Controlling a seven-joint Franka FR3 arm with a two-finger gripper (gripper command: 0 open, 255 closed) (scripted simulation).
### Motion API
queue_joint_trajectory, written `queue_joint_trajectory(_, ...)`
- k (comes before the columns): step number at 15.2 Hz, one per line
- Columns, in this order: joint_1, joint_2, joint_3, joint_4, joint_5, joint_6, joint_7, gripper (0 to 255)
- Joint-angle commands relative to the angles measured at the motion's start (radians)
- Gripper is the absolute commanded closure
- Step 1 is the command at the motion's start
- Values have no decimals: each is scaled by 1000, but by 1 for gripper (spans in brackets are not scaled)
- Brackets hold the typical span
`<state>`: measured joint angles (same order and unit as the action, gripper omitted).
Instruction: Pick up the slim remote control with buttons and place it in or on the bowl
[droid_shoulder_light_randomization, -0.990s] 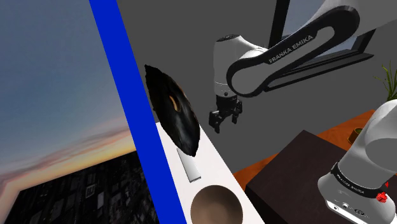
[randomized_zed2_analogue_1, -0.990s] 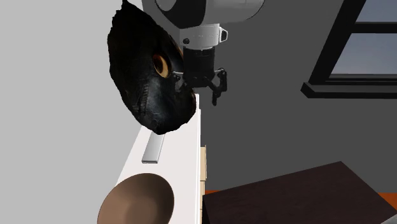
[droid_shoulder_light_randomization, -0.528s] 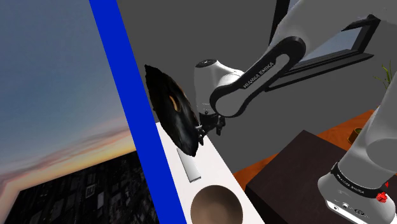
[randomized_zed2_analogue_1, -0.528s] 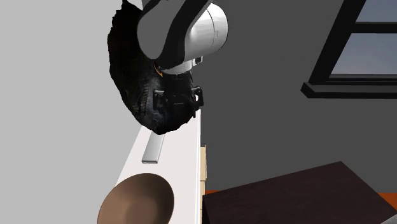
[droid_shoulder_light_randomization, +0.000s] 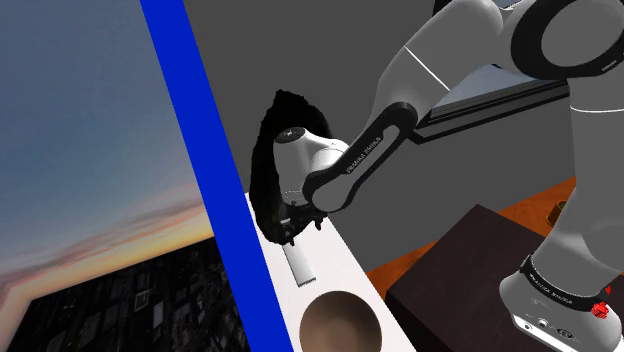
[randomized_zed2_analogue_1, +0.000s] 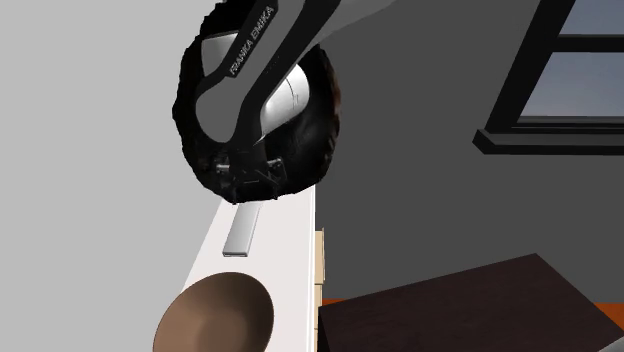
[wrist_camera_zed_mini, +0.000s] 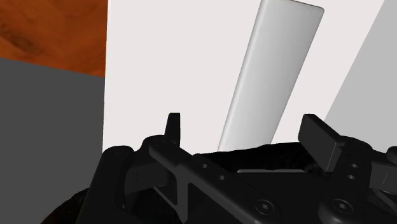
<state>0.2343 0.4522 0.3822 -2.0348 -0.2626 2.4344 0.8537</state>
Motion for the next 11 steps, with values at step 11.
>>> queue_joint_trajectory(11,84,252,-56,188,-118,51,95,0)
